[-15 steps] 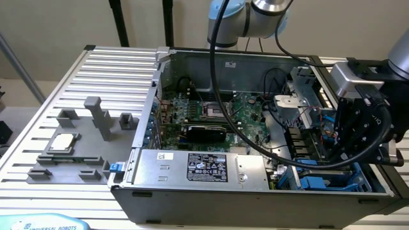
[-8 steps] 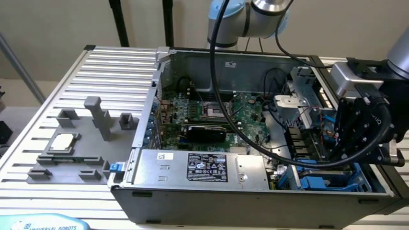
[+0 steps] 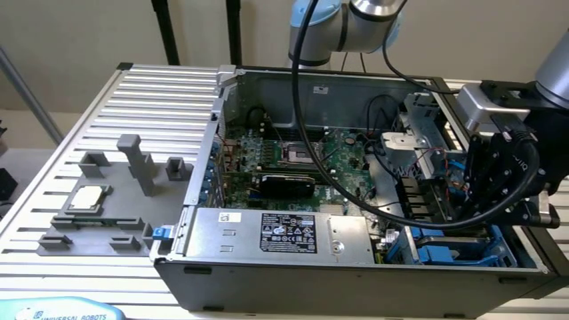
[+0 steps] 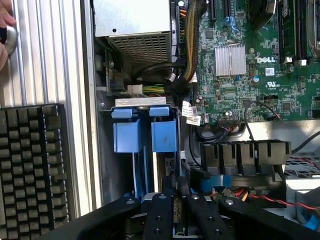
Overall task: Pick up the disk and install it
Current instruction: 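Insert the first disk wire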
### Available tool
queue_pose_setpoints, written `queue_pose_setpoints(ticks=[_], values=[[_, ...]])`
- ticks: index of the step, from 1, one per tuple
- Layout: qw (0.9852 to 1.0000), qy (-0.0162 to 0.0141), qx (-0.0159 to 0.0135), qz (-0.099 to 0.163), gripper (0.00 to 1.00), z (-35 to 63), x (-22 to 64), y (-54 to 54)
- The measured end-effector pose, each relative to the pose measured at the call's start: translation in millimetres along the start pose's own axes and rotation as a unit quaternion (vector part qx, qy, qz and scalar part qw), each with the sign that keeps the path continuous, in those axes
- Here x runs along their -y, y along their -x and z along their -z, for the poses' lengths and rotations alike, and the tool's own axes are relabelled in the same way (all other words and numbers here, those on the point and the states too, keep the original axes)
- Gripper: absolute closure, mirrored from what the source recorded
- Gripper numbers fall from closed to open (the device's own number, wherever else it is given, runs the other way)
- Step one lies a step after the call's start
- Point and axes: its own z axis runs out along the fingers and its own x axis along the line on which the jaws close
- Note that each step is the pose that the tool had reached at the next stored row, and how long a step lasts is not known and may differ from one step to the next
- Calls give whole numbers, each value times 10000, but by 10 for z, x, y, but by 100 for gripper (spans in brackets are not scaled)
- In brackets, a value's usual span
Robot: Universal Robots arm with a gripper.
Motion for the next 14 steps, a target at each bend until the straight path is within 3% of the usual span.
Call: queue_pose_setpoints(ticks=[4, 6, 14], values=[[10000, -5, -65, -10, 84, 0, 6, 3], [10000, -7, -82, -12, 84, -4, 7, 10], [10000, -7, -88, -13, 84, -43, 7, 47]])
